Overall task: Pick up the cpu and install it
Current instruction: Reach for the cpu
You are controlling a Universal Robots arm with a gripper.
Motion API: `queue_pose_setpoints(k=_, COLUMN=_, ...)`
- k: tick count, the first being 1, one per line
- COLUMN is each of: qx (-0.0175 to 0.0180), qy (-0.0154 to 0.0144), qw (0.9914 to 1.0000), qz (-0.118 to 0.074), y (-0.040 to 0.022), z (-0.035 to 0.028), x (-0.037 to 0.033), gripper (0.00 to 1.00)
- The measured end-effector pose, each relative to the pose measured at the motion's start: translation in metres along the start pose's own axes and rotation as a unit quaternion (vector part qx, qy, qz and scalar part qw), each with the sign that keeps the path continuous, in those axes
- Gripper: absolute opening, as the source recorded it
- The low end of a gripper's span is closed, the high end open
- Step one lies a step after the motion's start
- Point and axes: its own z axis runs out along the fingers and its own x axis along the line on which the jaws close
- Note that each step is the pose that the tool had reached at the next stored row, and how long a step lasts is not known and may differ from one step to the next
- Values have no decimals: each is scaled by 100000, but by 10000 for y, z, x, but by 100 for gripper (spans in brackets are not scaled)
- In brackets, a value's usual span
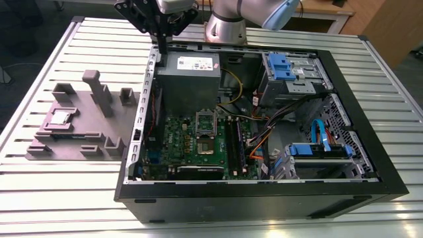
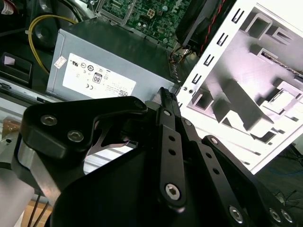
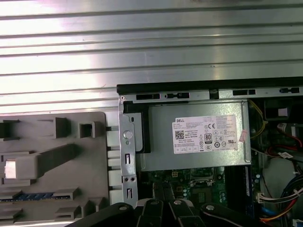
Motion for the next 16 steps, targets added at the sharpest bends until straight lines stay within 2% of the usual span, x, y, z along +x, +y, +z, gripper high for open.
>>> queue_pose_setpoints(k=16, qx=1, qy=13, qw=100000, qz=1, y=-5, z=1, x=59, gripper=11)
